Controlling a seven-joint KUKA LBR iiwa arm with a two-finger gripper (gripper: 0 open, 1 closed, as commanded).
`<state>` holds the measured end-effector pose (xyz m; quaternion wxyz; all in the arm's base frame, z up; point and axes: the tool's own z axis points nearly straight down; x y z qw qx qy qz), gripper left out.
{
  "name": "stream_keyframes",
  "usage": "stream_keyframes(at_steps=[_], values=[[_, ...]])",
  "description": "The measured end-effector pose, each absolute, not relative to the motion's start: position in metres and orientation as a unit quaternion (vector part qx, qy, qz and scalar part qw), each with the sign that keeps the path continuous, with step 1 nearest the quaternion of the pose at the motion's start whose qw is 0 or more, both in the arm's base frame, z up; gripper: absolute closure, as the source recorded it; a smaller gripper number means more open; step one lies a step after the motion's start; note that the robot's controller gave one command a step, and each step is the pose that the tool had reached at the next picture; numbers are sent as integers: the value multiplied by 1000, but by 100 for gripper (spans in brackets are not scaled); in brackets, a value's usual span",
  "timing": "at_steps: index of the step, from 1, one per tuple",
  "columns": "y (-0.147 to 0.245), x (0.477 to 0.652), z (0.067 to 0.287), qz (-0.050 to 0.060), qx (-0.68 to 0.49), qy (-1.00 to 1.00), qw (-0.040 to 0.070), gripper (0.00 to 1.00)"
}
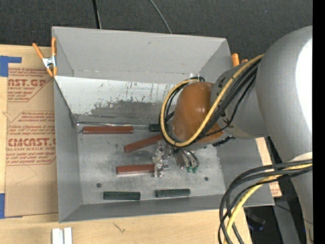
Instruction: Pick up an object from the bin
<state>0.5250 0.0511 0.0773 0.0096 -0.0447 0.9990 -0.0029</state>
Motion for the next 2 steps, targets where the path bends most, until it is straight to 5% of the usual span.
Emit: stream_keyframes(at_steps=[2], values=[[53,519,97,-1,-45,999,-1,100]])
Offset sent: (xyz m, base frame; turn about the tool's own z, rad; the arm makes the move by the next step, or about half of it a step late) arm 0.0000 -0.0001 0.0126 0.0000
